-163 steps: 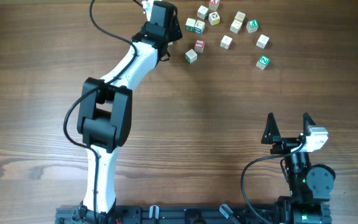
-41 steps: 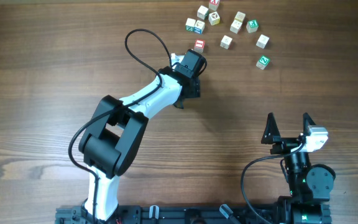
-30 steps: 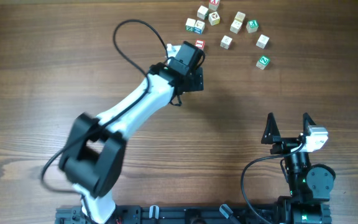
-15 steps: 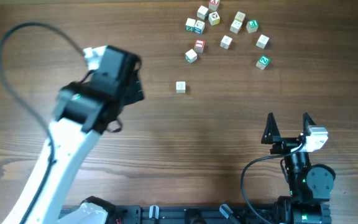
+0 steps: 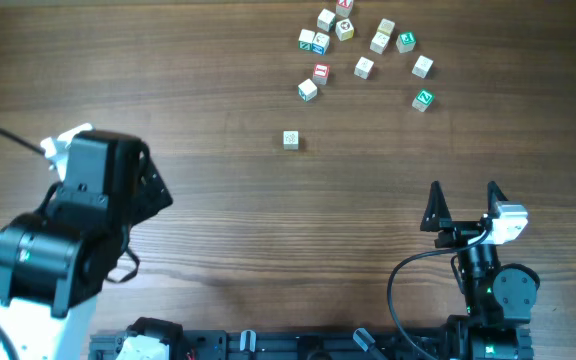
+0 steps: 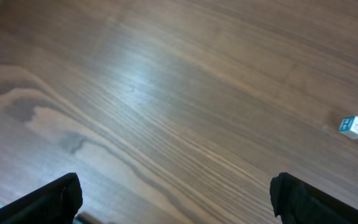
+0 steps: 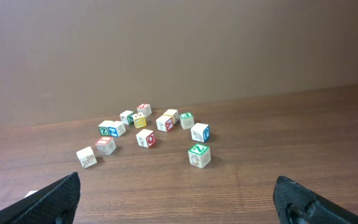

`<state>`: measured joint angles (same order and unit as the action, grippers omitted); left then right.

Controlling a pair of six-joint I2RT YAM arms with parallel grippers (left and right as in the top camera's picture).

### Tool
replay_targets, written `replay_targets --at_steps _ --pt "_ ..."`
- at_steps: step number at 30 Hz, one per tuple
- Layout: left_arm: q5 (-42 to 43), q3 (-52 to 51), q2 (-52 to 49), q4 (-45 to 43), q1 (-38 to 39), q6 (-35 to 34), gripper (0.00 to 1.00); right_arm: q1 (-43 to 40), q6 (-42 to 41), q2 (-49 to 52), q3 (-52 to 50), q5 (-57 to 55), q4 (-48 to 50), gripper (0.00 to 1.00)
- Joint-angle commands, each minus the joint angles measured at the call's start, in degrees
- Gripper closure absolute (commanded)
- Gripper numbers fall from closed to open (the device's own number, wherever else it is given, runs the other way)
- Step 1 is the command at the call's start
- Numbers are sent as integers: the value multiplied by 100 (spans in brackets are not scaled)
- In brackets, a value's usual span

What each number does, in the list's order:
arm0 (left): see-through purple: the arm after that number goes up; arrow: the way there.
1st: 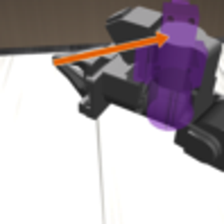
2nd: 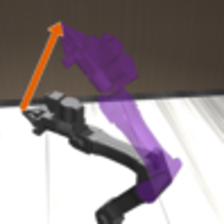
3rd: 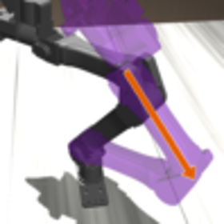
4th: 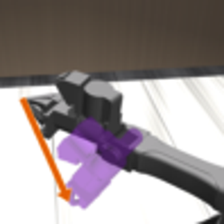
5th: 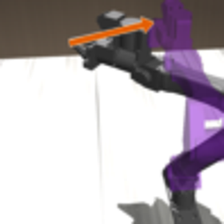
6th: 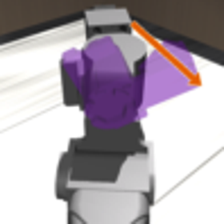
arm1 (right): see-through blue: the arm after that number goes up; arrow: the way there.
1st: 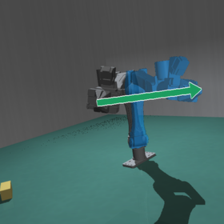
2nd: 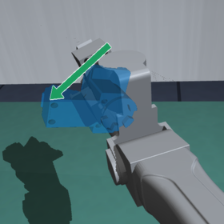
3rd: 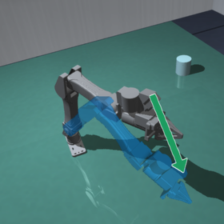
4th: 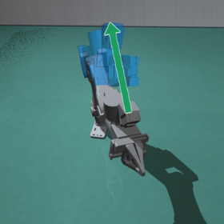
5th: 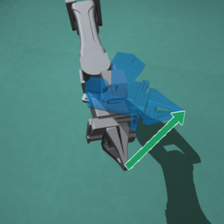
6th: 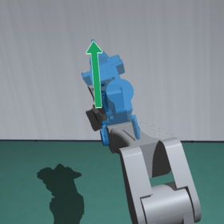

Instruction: Form a horizontal line

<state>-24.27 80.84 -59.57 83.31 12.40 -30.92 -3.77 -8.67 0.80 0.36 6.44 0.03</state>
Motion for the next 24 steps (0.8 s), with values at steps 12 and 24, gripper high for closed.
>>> replay_targets --at_steps 12,24 --pt "-160 -667 407 538 -107 -378 0 22 103 -20 -7 92 44 0" --pt "-179 -669 557 573 -107 -411 0 22 -6013 -20 -7 424 197 0"
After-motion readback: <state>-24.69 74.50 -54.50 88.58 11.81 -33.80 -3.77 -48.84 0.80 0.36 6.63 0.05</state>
